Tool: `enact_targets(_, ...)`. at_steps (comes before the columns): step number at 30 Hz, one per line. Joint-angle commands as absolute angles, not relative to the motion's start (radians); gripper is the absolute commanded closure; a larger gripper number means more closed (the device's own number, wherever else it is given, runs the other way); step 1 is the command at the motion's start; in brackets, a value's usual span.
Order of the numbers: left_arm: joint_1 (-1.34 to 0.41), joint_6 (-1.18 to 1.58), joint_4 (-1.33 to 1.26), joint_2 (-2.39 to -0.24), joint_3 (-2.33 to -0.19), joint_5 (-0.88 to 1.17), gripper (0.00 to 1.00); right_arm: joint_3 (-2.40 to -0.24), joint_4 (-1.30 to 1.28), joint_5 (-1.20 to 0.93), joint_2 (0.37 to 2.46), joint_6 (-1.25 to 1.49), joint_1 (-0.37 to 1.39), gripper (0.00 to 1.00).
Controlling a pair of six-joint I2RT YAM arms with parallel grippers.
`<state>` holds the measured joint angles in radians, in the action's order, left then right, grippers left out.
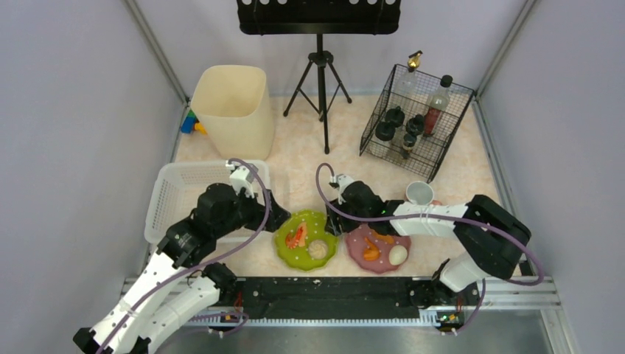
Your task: Clear the kitchen counter
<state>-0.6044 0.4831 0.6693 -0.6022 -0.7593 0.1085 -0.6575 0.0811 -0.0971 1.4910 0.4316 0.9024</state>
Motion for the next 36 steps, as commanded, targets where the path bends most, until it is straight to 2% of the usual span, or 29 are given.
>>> enact_targets(1,-0.611,0.568,0.679,-0.623,-0.773,0.183,0.16,-0.713,0.116,-0.134,1.54,0.441,0.913,0.46)
enact_targets(12,-0.647,0.642,0.663,-0.647,-0.737,0.239,0.17,-0.736,0.137,-0.153,1.617,0.451,0.914,0.75)
enact_targets(15,-0.65,0.656,0.635,-0.648,-0.719,0.264,0.17,-0.741,0.143,-0.116,1.626,0.463,0.913,0.88)
enact_targets(16,-0.651,0.66,0.626,-0.649,-0.713,0.268,0.17,-0.744,0.142,-0.096,1.629,0.466,0.913,0.98)
enact_targets(17,-0.652,0.661,0.622,-0.653,-0.711,0.267,0.17,-0.748,0.137,-0.075,1.631,0.471,0.912,1.0)
enact_targets(36,-0.656,0.667,0.522,-0.771,-0.687,0.253,0.17,-0.731,0.198,0.175,1.61,0.585,0.698,1.0)
